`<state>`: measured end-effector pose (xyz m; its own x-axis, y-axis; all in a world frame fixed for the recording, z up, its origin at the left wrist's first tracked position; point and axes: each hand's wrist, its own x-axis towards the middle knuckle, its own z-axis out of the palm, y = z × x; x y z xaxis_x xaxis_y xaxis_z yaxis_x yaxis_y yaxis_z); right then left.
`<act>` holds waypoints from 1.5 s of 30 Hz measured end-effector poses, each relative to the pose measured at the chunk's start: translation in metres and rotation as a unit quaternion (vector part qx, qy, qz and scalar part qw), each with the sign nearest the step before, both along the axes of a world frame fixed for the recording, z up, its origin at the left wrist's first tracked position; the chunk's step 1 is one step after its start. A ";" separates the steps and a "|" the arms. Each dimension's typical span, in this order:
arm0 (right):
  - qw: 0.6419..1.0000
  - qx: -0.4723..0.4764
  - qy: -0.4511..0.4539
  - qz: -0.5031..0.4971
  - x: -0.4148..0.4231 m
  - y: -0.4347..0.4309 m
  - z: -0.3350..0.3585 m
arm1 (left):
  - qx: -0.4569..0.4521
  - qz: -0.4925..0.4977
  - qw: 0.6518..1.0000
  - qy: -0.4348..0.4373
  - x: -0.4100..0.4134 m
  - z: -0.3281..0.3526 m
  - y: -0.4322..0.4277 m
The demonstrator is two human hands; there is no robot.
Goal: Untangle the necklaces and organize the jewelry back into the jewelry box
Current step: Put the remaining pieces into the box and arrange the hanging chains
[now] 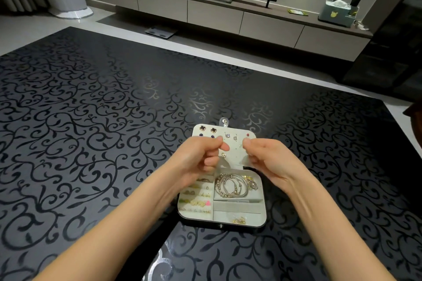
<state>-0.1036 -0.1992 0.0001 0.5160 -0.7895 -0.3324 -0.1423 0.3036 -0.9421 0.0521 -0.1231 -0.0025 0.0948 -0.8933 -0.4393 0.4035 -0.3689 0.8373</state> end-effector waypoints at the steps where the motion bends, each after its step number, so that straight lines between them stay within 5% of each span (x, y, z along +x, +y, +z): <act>1: 0.995 -0.066 0.081 0.002 -0.001 -0.004 -0.002 | -0.025 0.005 0.997 -0.070 0.003 0.002 0.001; 3: 0.976 -0.133 0.172 0.012 -0.005 -0.014 -0.008 | -0.056 0.012 0.986 -0.156 0.007 0.003 0.001; 6: 0.961 -0.146 0.231 0.051 -0.005 -0.020 -0.010 | -0.054 0.019 0.983 -0.173 0.009 -0.002 0.004; 32: 0.926 -0.101 0.346 0.112 0.023 -0.033 0.006 | -0.051 0.030 0.967 -0.249 0.004 -0.026 -0.001; 40: 0.908 -0.122 0.388 0.100 0.025 -0.034 -0.003 | -0.026 -0.067 0.879 -0.472 -0.007 -0.028 -0.024; 45: 0.900 -0.141 0.398 0.110 0.023 -0.033 -0.004 | -0.019 -0.077 0.862 -0.501 -0.014 -0.030 -0.041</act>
